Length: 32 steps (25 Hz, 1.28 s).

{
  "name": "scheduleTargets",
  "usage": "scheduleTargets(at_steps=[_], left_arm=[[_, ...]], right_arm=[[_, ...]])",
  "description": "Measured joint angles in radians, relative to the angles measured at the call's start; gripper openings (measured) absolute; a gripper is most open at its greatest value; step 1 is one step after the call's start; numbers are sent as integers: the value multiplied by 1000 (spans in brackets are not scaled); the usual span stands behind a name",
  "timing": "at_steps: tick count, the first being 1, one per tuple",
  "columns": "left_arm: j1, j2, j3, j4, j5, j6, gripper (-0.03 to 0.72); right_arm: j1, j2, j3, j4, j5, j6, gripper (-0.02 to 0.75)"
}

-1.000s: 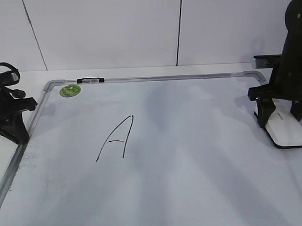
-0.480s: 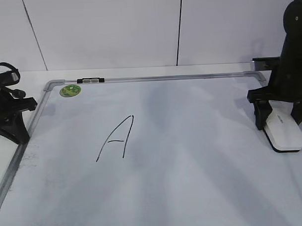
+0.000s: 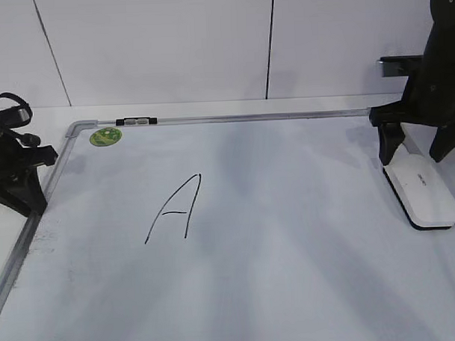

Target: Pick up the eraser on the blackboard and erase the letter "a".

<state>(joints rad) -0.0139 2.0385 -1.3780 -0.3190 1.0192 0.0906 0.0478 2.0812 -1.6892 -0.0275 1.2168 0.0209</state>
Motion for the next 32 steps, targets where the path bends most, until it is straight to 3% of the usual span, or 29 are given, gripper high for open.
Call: scheduleTargets(at_steps=[4, 8, 15, 23, 32], left_arm=[[0, 0, -21, -2, 19, 0, 272], [0, -7, -74, 6, 75, 0, 316], [0, -143, -186, 34, 172, -23, 326], [0, -385, -216, 66, 214, -54, 326], [0, -615, -217, 66, 223, -58, 320]], right_arm=[[0, 0, -6, 0, 0, 0, 662], [0, -10, -12, 0, 0, 0, 662], [0, -133, -33, 0, 4, 4, 661], [0, -335, -33, 16, 14, 18, 652], [0, -591, -33, 17, 34, 40, 566]])
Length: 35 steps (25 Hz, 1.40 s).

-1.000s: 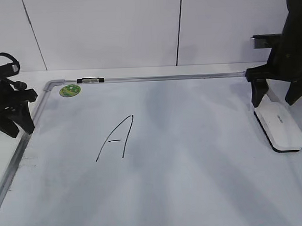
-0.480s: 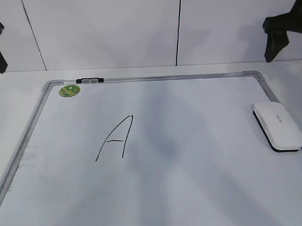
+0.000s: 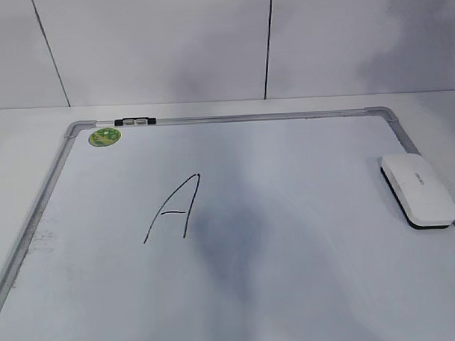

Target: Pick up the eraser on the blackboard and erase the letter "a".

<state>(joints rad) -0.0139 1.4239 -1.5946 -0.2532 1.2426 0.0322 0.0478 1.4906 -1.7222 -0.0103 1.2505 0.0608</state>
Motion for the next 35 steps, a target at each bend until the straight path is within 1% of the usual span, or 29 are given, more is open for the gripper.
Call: scheduleTargets(at_steps=[3, 5, 9, 11, 16, 19, 23, 28, 35], left_arm=[[-20, -60, 0, 0, 2, 0, 311], [-46, -92, 0, 9, 8, 0, 304], [-106, -150, 0, 79, 16, -5, 290], [-124, -183, 0, 107, 20, -18, 283], [-131, -297, 0, 153, 22, -32, 279], [-131, -387, 2, 184, 26, -40, 277], [-131, -500, 29, 192, 32, -46, 276], [-131, -629, 116, 192, 37, -51, 262], [-131, -796, 348, 170, 38, -57, 245]], right_arm=[[0, -79, 30, 0, 2, 0, 562], [0, -140, 70, 0, 2, 1, 561], [0, -269, 198, -9, 4, 1, 560], [0, -329, 264, -10, 6, 1, 559], [11, -461, 405, -10, 8, 9, 559], [54, -513, 457, -14, 12, 11, 558], [111, -536, 476, -14, 13, 20, 557], [141, -580, 489, -8, 13, 40, 557], [144, -746, 625, -4, 13, 54, 557]])
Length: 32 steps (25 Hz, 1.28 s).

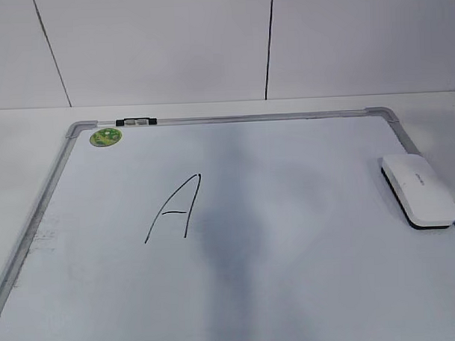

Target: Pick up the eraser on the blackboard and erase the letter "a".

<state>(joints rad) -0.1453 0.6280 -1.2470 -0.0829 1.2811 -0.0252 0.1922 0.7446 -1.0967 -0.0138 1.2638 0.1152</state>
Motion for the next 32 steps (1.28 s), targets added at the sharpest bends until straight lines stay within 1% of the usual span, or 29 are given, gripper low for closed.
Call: scheduleTargets(at_steps=[3, 6, 9, 14, 18, 25, 29, 32], left_arm=[[-5, -65, 103, -11, 0, 0, 244], [-26, -128, 209, -20, 0, 0, 244], [-33, -195, 312, -20, 0, 0, 244], [-33, -321, 475, -20, -24, 0, 243], [-33, -411, 577, -20, -51, 0, 243], [-33, -475, 691, -20, -109, 0, 243], [-33, -475, 732, -20, -160, 0, 242], [-37, -475, 739, -20, -177, 0, 239]], right_arm=[[4, -83, 63, 2, 0, 7, 556], [41, -152, 120, 2, 2, 8, 556], [64, -225, 170, 2, 2, 9, 556], [68, -363, 261, -3, 2, 9, 556], [70, -470, 363, -16, 3, 9, 556], [70, -602, 526, -89, 7, 9, 556], [70, -630, 542, -119, 9, 9, 556], [70, -632, 554, -145, -3, 9, 555]])
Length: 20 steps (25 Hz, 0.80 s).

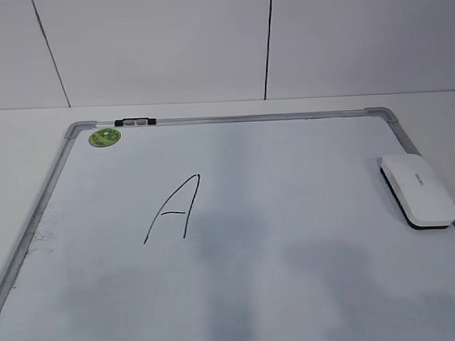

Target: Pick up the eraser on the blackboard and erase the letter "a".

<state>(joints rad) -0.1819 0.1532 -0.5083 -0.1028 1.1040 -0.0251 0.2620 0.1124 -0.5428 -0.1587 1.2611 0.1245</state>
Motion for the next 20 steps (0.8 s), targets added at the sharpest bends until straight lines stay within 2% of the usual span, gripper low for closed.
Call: scheduleTargets(at_steps=[5, 20], left_arm=[[0, 0, 0, 8, 0, 0, 238], [-6, 0, 0, 22, 0, 0, 238]], right_arm=[[0, -2, 35, -4, -90, 0, 555], [0, -2, 39, -4, -104, 0, 555]])
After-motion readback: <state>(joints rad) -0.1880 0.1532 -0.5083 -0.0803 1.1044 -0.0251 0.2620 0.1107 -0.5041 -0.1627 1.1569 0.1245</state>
